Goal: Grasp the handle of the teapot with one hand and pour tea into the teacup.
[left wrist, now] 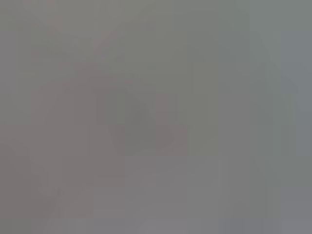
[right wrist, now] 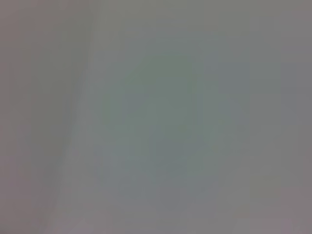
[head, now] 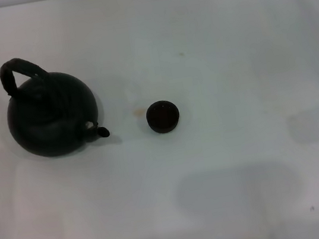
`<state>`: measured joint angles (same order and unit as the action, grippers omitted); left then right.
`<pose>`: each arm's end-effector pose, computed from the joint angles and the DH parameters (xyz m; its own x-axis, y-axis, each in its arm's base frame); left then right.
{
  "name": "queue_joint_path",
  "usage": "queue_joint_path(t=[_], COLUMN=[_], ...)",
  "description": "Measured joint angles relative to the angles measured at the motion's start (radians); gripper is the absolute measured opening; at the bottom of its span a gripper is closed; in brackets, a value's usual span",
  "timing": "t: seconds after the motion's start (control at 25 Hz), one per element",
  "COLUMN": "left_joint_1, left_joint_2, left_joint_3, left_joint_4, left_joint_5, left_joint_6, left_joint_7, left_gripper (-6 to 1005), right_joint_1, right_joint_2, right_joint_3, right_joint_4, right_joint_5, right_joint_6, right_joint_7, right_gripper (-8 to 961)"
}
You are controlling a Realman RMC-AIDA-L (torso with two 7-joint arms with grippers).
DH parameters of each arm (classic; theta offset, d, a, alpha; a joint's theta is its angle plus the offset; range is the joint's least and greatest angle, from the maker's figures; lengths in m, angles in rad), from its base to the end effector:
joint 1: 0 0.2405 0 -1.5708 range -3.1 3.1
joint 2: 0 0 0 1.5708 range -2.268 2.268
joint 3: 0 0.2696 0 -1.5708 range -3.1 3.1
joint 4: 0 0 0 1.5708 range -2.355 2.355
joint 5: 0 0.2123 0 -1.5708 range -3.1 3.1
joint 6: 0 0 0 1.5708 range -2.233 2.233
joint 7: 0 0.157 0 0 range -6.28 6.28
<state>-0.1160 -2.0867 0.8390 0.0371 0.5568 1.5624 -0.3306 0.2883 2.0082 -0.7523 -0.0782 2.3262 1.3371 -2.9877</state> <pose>-0.4105 0.2093 0.0330 0.6679 -0.1532 0.7283 0.7427 0.0732 -0.6656 0.4010 0.2919 0.0378 0.8607 0.0712 -0.5041 -0.4951 -0.1134 -0.8614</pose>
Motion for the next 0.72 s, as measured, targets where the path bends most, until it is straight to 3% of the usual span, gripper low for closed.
queue_joint_path(t=[0.72], left_joint_1=[-0.014], left_joint_2=[0.004], left_joint_3=[0.005], left_joint_4=[-0.005], left_joint_5=[-0.119], left_joint_6=[0.112], left_joint_7=[0.069], left_gripper=[836], right_joint_1=[0.021], right_joint_2=[0.004], right_joint_3=[0.030], right_joint_4=[0.004], right_joint_5=[0.014], right_joint_6=[0.038], right_joint_7=[-0.001], right_gripper=[837])
